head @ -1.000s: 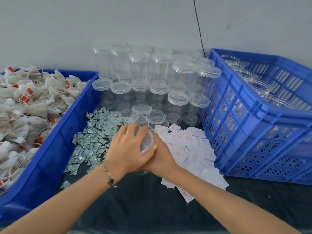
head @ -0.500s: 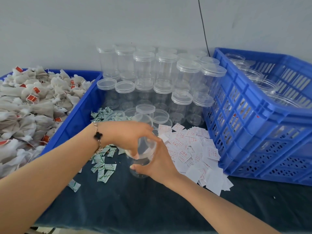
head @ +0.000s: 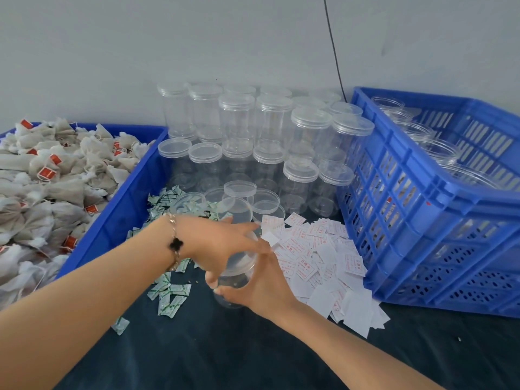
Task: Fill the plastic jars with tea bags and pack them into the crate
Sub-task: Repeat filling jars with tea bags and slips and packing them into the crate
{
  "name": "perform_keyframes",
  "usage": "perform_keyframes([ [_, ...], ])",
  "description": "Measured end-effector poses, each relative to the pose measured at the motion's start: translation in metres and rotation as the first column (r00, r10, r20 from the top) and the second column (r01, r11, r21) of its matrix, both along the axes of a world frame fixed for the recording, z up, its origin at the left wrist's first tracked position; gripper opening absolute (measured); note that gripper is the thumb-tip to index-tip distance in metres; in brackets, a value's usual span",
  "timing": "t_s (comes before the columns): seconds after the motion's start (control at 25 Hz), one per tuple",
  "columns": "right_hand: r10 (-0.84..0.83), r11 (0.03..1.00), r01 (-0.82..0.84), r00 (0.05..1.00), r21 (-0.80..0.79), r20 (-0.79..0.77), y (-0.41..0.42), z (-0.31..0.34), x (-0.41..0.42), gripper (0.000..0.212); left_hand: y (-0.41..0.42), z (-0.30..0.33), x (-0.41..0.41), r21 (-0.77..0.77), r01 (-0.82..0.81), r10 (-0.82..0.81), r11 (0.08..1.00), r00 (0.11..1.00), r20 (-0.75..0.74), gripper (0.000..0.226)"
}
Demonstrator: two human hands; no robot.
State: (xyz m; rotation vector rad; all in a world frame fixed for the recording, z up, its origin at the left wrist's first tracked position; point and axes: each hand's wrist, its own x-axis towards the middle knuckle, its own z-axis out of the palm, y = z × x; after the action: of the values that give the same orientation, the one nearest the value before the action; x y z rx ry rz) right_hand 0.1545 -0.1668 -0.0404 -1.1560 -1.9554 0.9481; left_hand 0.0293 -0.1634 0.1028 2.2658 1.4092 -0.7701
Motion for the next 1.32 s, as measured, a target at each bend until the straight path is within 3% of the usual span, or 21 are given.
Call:
perform_keyframes([
  [0.04,0.009,1.0,-0.009,1.0,0.003,-0.019,0.001,0.0,0.0,0.087,-0.004,-0.001,0.002,0.031,0.009,-0.009,0.999,1.0,-0.027,0.098],
  [0.12,0.011,1.0,-0.011,0.999,0.016,-0.03,0.001,0.0,0.0,0.086,-0.004,-0.003,0.009,0.198,-0.165,0.161,0.966,0.986,0.037,0.06],
  [0.16,0.004,1.0,-0.004,1.0,0.025,-0.022,-0.001,-0.001,0.0,0.088,-0.003,-0.004,0.012,0.266,-0.236,0.236,0.935,0.971,0.03,0.055],
  [0.24,-0.011,0.999,0.012,1.0,0.043,-0.015,-0.003,-0.001,0.001,0.09,0.002,-0.007,0.013,0.347,-0.311,0.353,0.885,0.933,-0.066,0.074],
  [0.28,-0.007,0.999,0.008,1.0,0.04,-0.027,-0.002,-0.001,0.001,0.091,0.006,-0.009,0.011,0.312,-0.289,0.328,0.905,0.941,-0.08,0.077],
  [0.44,0.023,1.0,-0.023,1.0,-0.002,-0.003,0.001,0.0,-0.001,0.089,0.0,-0.003,0.006,0.018,-0.055,0.055,0.998,0.998,-0.026,0.114],
  [0.52,0.02,1.0,-0.02,1.0,-0.015,0.001,0.002,-0.003,-0.002,0.08,0.002,-0.003,0.007,0.093,-0.014,0.015,0.996,1.0,-0.01,0.101],
  [0.72,0.029,0.999,-0.027,0.998,0.032,-0.064,0.001,0.0,-0.004,0.074,0.003,-0.005,0.017,0.34,-0.217,0.233,0.915,0.972,-0.009,0.063],
  [1.0,0.009,1.0,-0.009,0.998,0.009,-0.059,-0.008,-0.008,-0.008,0.087,0.01,0.002,0.026,0.353,-0.276,0.338,0.894,0.932,-0.127,0.053],
  [1.08,-0.021,1.0,0.021,0.999,0.007,-0.038,-0.011,-0.01,-0.008,0.092,0.023,0.019,0.018,0.38,-0.328,0.366,0.865,0.93,-0.03,0.064],
  [1.24,0.004,1.0,-0.003,0.999,0.019,-0.032,-0.011,-0.011,-0.007,0.096,0.06,0.036,-0.019,0.219,-0.525,0.444,0.822,0.833,0.331,0.109],
  [1.32,0.006,1.0,-0.005,0.999,0.02,-0.049,-0.011,-0.013,-0.007,0.096,0.079,0.019,-0.037,0.266,-0.57,0.478,0.777,0.81,0.34,0.102],
])
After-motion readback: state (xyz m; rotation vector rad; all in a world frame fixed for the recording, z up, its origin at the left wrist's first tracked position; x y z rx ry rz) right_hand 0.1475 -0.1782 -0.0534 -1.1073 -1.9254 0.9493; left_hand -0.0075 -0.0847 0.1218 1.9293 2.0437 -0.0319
